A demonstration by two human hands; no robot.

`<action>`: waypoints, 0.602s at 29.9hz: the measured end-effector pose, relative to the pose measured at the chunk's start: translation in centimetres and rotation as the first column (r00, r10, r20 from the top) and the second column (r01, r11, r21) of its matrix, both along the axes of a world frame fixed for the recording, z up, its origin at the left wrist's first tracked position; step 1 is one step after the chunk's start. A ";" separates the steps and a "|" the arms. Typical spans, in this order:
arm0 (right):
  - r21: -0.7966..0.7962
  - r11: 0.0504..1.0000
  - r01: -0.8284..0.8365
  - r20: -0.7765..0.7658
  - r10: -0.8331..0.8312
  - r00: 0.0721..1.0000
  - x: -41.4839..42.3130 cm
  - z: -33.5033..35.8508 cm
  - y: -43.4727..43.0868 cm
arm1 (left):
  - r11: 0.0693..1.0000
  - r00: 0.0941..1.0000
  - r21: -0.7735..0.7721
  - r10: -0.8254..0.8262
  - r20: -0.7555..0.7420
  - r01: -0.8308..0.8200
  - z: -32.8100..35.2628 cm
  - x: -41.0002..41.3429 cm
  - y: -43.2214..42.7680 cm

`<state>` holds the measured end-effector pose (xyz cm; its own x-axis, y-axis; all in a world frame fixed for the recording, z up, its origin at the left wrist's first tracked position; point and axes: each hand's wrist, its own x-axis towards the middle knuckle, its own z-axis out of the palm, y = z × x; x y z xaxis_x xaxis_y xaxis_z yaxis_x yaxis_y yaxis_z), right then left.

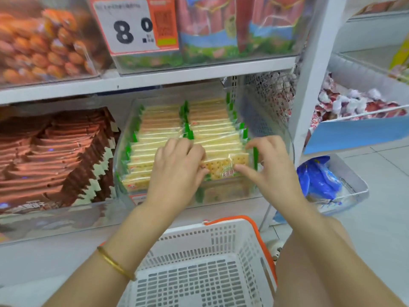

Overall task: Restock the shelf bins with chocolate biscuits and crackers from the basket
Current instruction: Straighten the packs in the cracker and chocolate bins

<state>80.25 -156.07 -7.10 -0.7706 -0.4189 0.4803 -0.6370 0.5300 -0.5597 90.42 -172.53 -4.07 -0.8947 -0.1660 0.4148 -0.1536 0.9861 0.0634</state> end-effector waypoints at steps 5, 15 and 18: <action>0.055 0.998 -0.043 0.079 0.039 0.996 -0.2 0.1 0.9 | 0.997 0.997 0.032 -0.076 0.015 0.076 0.0 0.1 -0.6; -0.058 0.995 -0.080 0.584 0.099 0.805 -3.5 2.6 -3.7 | 0.997 0.877 0.067 0.003 0.481 -0.040 1.2 -5.1 -1.6; -0.088 0.993 -0.073 0.600 0.112 0.792 -3.6 2.1 -3.2 | 0.997 0.869 0.064 -0.001 0.494 -0.035 1.3 -4.7 -1.6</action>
